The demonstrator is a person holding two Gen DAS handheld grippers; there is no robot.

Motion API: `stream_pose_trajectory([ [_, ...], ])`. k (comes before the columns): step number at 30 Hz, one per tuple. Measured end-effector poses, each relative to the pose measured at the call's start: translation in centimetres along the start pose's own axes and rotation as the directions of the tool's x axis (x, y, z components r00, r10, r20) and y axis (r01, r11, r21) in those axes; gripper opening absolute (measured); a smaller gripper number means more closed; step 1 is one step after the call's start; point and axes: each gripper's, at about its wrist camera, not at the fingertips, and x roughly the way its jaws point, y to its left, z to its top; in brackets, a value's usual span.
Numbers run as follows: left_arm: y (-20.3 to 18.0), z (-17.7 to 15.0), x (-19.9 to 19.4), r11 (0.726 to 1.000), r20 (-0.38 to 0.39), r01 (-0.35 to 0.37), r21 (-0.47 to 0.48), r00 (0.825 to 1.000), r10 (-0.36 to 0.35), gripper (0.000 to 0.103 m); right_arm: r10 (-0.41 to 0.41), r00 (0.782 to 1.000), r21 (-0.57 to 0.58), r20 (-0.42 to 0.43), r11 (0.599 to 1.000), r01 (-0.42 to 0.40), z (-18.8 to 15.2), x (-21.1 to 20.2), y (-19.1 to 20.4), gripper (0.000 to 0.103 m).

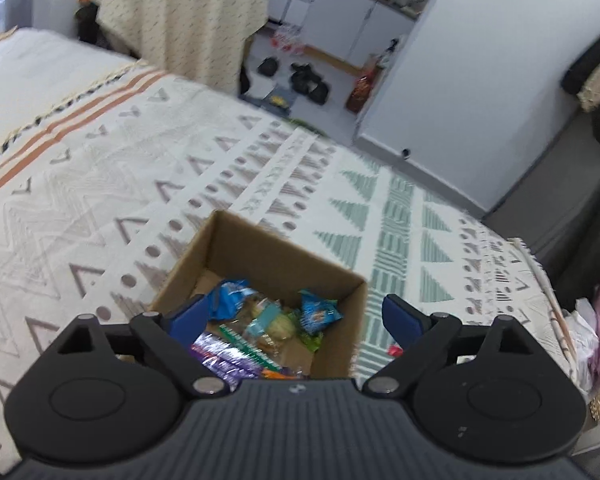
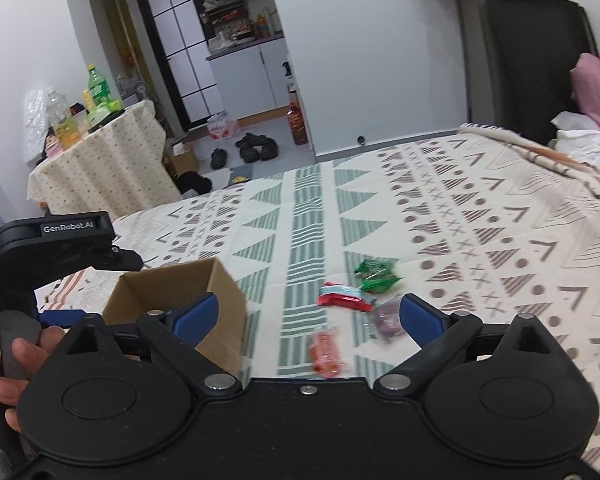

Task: Organize snacks
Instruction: 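Grasp the orange sausage pack with the left tool while the right tool grasps the purple pack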

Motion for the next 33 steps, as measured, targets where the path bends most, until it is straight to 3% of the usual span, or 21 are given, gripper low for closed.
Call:
stream_pose_trajectory([
  [4,-1.1,-0.4,-1.0,0.998,0.025,0.057,0.008,0.998,-0.057,0.103,-0.022,1.000,0.003,0.021,1.000,0.022,0.1,-1.1,-1.4,0.100],
  [9,-3.2,-1.4,-1.5,0.994,0.028,0.084,0.070,0.996,-0.086,0.103,-0.052,0.998,0.020,0.033,0.998,0.051,-0.1,-2.0,-3.3,0.100],
  [17,-5.8,-3.6,-0.9,0.982,-0.011,0.102,0.159,0.995,-0.101,0.103,-0.088,0.996,0.046,0.023,0.995,0.087,-1.0,-3.1,-6.3,0.100],
  [26,-8.5,-5.9,-0.6,0.958,-0.045,0.176,0.228,0.984,-0.170,0.103,-0.102,0.995,0.085,0.007,0.991,0.101,-1.9,-3.2,-9.5,0.100],
  [33,-10.0,-7.7,1.1,0.946,-0.103,0.166,0.279,0.984,-0.143,0.102,-0.058,0.998,0.130,-0.012,0.990,0.059,-2.6,-2.3,-11.4,0.100],
])
